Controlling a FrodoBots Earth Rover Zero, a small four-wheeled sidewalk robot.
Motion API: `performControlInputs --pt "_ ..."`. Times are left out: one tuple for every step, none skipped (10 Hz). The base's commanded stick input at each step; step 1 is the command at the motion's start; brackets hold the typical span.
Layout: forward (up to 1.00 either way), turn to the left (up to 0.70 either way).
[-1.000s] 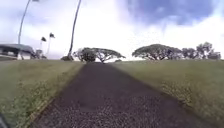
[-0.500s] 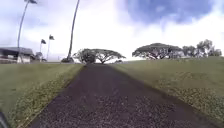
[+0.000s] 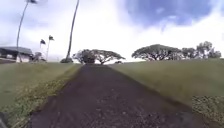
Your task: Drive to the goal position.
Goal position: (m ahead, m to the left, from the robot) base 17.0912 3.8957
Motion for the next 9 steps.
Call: performControlInputs --pt "0.50 0.00" --pt "0.50 0.00" --pt "0.50 0.00" --pt "0.50 0.00" --pt "0.50 0.00" --pt "0.50 0.00" --pt "0.50 0.00" --pt "0.50 0.00" --pt "0.50 0.00"
